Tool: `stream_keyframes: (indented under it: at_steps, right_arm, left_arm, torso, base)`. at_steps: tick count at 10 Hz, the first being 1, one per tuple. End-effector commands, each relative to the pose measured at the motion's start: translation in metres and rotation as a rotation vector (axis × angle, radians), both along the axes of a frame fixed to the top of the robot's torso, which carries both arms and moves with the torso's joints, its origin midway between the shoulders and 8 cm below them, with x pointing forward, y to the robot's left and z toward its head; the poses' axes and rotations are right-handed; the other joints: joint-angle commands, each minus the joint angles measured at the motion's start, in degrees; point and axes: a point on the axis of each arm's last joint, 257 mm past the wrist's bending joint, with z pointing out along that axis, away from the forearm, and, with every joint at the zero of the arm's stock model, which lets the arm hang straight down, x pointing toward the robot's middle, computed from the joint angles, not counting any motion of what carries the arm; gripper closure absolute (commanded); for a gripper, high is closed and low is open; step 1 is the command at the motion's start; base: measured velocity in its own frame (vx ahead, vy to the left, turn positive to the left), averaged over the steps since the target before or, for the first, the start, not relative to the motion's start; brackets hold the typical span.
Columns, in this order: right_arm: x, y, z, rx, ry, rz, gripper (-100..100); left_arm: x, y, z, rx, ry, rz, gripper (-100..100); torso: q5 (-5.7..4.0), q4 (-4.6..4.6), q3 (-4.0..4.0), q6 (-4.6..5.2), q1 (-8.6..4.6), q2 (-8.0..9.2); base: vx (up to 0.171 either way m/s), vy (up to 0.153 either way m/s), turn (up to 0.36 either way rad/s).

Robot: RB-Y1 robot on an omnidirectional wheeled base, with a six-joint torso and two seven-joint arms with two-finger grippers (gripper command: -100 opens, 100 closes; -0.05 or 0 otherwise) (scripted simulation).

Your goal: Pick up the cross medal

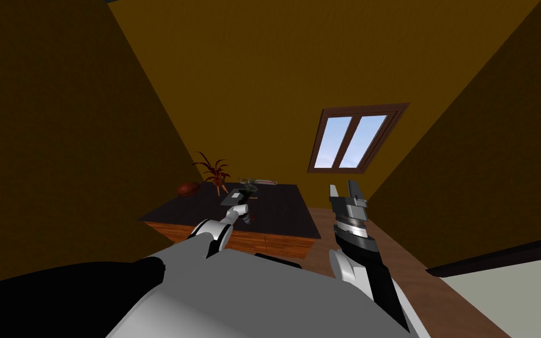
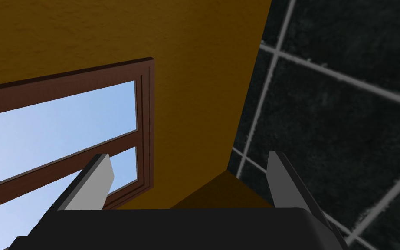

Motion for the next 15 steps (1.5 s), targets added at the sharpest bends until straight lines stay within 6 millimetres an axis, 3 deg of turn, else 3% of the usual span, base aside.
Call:
stream_keyframes:
  at_steps: [1, 2, 5, 6, 7, 11, 12, 13, 15]
  right_arm:
    - [0.000, 0.000, 0.000, 0.000, 0.000, 0.000, 0]
    - [0.000, 0.000, 0.000, 0.000, 0.000, 0.000, 0]
    - [0.000, 0.000, 0.000, 0.000, 0.000, 0.000, 0]
    - [0.000, 0.000, 0.000, 0.000, 0.000, 0.000, 0]
    - [0.000, 0.000, 0.000, 0.000, 0.000, 0.000, 0]
    - [0.000, 0.000, 0.000, 0.000, 0.000, 0.000, 0]
    - [0.000, 0.000, 0.000, 0.000, 0.000, 0.000, 0]
    - [0.000, 0.000, 0.000, 0.000, 0.000, 0.000, 0]
    - [0.000, 0.000, 0.000, 0.000, 0.000, 0.000, 0]
  left_arm:
    - [0.000, 0.000, 0.000, 0.000, 0.000, 0.000, 0]
    - [-0.008, -0.004, -0.010, 0.000, -0.001, -0.001, -100]
    - [-0.021, -0.010, -0.024, -0.001, -0.001, -0.002, -100]
    - [-0.017, -0.008, -0.020, -0.001, 0.002, -0.001, -100]
    - [-0.017, -0.008, -0.020, 0.000, -0.001, -0.002, 100]
    - [-0.016, -0.008, -0.020, 0.001, -0.004, -0.003, 100]
    - [-0.016, -0.008, -0.020, 0.001, -0.004, -0.003, 0]
    - [-0.012, -0.006, -0.014, 0.000, -0.001, -0.001, 100]
    - [-0.004, -0.002, -0.005, 0.000, -0.001, 0.000, 100]
  torso:
    - [0.00, 0.00, 0.00, 0.00, 0.00, 0.00]
    - [0.00, 0.01, 0.03, 0.00, 0.02, 0.04]
    - [0.03, -0.03, -0.09, 0.00, 0.11, -0.15]
    - [0.02, -0.03, -0.04, -0.01, 0.05, -0.06]
    - [0.00, 0.01, 0.02, 0.00, 0.02, 0.04]
    - [0.04, -0.03, -0.01, -0.01, 0.07, 0.02]
    - [0.05, -0.04, -0.02, -0.01, 0.07, 0.01]
    - [0.05, -0.04, -0.02, -0.01, 0.08, 0.01]
    - [0.04, -0.01, 0.03, 0.00, 0.05, 0.09]
  base:
    - [0.000, 0.000, 0.000]
    - [0.048, 0.014, 0.001]
    - [0.051, 0.016, 0.005]
    - [-0.004, -0.005, 0.013]
    - [0.000, 0.000, 0.000]
    - [0.000, 0.000, 0.000]
    - [0.000, 0.000, 0.000]
    - [-0.007, -0.001, -0.019]
    - [-0.042, -0.011, -0.006]
